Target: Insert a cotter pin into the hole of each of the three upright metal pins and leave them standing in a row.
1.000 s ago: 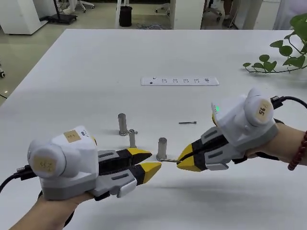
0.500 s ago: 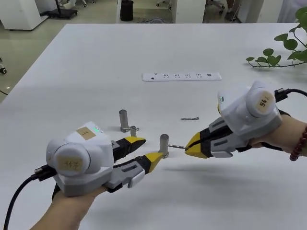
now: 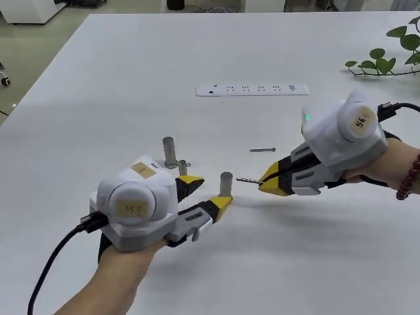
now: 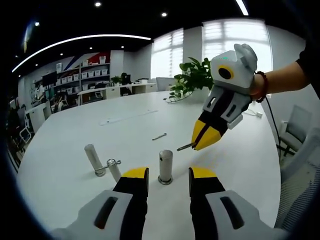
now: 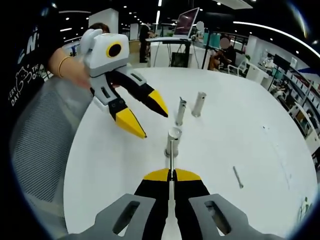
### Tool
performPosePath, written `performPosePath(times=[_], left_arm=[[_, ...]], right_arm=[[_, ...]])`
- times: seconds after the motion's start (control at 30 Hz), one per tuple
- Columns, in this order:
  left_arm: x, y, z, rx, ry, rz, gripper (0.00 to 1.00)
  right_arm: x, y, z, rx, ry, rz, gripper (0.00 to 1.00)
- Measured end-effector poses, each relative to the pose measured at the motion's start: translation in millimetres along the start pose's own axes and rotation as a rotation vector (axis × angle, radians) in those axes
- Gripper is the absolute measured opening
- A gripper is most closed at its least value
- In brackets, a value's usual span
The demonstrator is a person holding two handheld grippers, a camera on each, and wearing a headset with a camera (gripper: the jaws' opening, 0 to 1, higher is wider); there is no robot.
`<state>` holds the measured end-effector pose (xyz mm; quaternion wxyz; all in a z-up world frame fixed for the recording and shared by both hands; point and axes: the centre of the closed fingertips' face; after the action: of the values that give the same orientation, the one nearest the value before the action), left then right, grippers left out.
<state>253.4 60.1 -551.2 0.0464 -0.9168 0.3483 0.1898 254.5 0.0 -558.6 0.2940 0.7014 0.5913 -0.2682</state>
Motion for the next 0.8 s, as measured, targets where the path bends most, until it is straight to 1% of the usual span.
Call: performPosePath(times=[0.07,0.13,0.23,0.33,0.4,0.47,0.57,0.67,0.8], left_arm=[[4.3,-0.4,1.5,0.0,-0.008,-0.006,0.3],[7.9,-0.5,2.6,0.001,-0.01,-0.007,0.29],[14.6,-1.0,6.9,-0.004,-0.032,-0.017,0.28],[19.8,-0.2,10.2,-0.013,-0.039,-0.021,0.28],[23.7,-0.8,10.8,-0.02,-0.035,-0.03,0.27],[27.8,-1.8,9.6,-0.04,-0.024,-0.035,0.25],[32.8,-2.8,9.0,-0.043,-0.019,-0.043,0.25],[37.0,-2.7,9.1,-0.055,-0.023,-0.041,0.24],[40.7,-1.9,11.6,-0.043,-0.038,-0.039,0.22]], right_arm=[[2.0,5.6,2.9,-0.003,-0.002,0.0,0.0],[2.8,6.1,2.7,-0.005,0.0,-0.003,0.0],[4.2,5.5,1.9,-0.018,0.002,-0.008,0.0],[6.0,5.2,3.0,-0.027,-0.001,-0.013,0.0],[7.1,4.1,3.2,-0.032,0.0,-0.019,0.0],[7.9,3.6,2.8,-0.035,0.002,-0.023,0.0],[9.3,4.0,2.1,-0.04,0.005,-0.027,0.0],[10.2,4.0,0.3,-0.042,0.012,-0.031,0.0],[11.3,4.5,0.3,-0.047,0.01,-0.034,0.0]])
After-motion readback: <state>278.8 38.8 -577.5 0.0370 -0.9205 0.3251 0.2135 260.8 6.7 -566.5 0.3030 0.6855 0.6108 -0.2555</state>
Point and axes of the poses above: the centre of the closed fingertips' face, and the gripper's own axes: x roughly forward along the fingers, y roughly to its right, z roughly out of its underside
